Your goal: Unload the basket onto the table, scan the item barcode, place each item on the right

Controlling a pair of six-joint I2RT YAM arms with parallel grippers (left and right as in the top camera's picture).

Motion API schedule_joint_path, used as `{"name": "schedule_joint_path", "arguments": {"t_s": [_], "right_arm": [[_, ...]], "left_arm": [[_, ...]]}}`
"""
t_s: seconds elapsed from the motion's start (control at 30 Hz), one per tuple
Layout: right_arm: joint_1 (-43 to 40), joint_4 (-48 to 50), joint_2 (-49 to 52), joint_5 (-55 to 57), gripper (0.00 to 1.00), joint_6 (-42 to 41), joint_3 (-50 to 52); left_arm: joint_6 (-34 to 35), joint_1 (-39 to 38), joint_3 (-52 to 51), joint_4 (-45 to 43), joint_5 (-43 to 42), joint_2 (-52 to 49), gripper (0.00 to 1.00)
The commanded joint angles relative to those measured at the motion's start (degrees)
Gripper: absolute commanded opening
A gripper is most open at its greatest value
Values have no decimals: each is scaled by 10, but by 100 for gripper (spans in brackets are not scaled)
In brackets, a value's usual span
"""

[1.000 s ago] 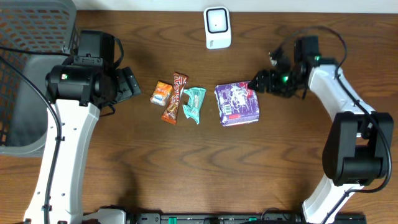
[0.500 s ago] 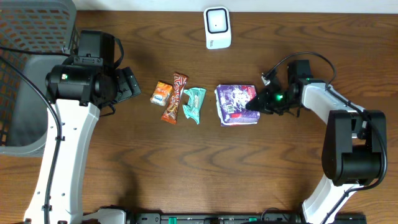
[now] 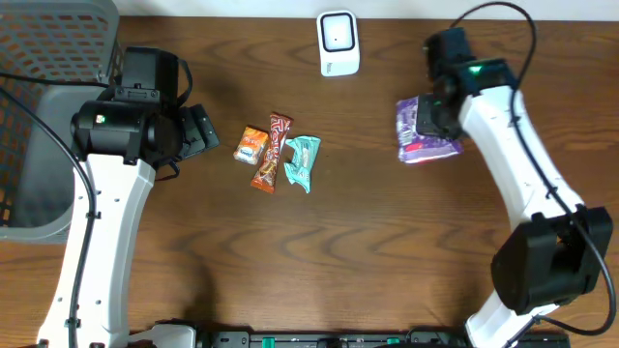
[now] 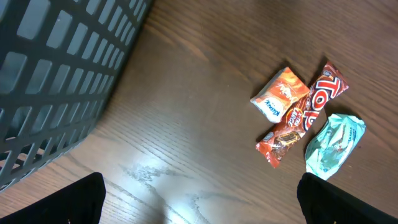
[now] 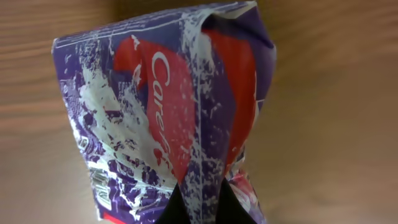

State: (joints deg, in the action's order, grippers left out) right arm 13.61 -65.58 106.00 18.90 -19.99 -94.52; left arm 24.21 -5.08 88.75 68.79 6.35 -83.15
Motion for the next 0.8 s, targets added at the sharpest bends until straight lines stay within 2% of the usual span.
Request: {"name": "schedule_joint_path", "arguments": {"t_s": [0.0,0.23,0.33,0.37,0.47,0.5,0.6,0.77], "right_arm": [[49,-1,7,277,1,-68,25],[116,50,38,250,2,-93,87],[142,78,47,218,6,-93,95],[150,84,52,216,9,-93,95],[177,102,66,215,35,-93,95],[186,107,66,211,49,-93,95],[217,135,72,165,76,-91,95],[246,156,71,115,89,-91,72]], "left_arm": [[5,0,2,2,3,-2,98],[5,0,2,2,3,-2,98],[5,0,2,2,3,-2,98],[5,0,2,2,3,-2,98],[5,0,2,2,3,-2,98],[5,0,2,2,3,-2,98],[5,0,2,2,3,-2,98],[5,0,2,2,3,-2,98]]}}
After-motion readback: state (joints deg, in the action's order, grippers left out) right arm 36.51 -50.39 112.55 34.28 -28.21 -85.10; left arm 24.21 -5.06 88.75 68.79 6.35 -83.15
